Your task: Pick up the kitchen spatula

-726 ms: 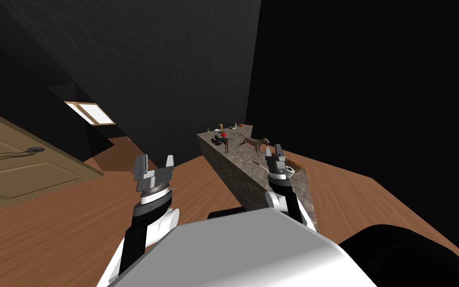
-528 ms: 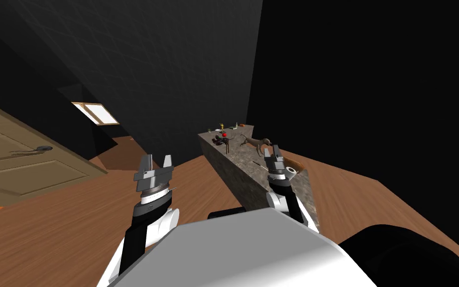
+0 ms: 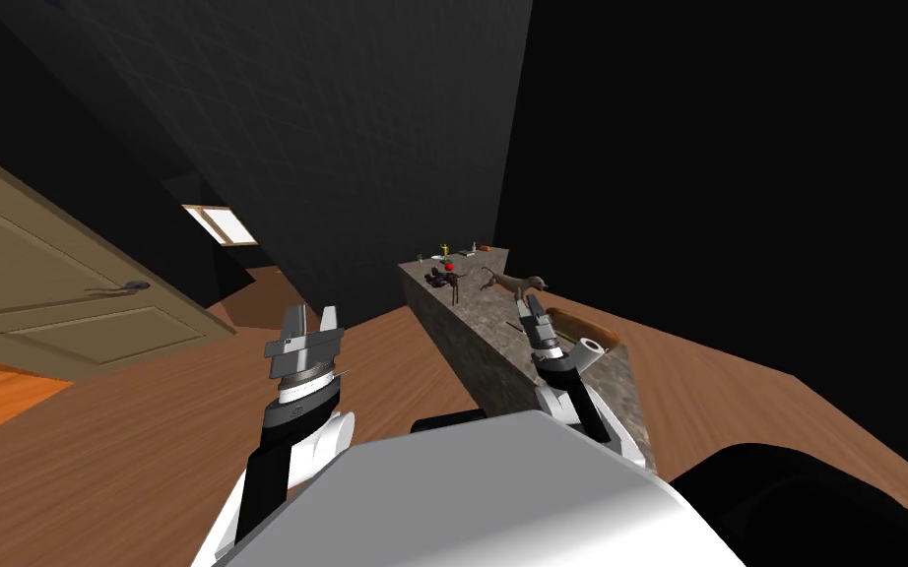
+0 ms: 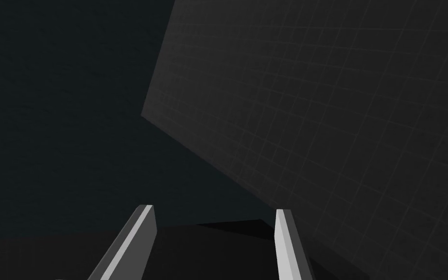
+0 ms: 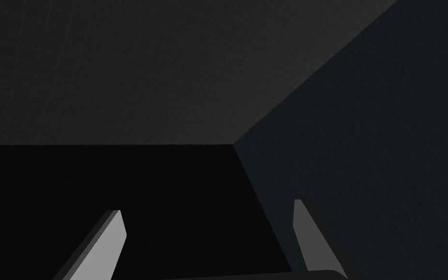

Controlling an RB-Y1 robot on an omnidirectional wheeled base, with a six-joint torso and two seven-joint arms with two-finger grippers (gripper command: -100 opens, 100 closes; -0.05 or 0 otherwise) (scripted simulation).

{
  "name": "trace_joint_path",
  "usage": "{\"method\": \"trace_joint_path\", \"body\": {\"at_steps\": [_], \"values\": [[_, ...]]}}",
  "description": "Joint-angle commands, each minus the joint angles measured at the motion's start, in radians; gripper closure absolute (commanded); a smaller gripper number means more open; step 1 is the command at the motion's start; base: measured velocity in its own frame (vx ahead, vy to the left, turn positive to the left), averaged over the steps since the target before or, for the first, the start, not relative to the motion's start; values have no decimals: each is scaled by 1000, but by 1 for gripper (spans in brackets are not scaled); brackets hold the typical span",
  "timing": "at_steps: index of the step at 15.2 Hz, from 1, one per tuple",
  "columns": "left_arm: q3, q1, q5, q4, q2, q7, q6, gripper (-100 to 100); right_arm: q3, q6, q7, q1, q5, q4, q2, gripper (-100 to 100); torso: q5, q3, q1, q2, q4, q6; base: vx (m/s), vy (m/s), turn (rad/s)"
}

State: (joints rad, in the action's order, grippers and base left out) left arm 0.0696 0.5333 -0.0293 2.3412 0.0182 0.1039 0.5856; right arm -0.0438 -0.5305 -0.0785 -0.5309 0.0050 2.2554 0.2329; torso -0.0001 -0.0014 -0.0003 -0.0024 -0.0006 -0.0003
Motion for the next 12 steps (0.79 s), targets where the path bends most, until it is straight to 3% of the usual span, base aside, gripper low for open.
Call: {"method": "trace_joint_path", "body": {"at_steps": [1,12], "values": [[0,0,0,0,0,0,0,0,5,-3,-2,-12,10,-30,50,-100,0,0,0,0,0,0,27,6,125],[0,0,0,0,0,0,0,0,7,-13,5,-67,43,-166,292,-100,0,0,0,-1,0,0,38,5,136]]}}
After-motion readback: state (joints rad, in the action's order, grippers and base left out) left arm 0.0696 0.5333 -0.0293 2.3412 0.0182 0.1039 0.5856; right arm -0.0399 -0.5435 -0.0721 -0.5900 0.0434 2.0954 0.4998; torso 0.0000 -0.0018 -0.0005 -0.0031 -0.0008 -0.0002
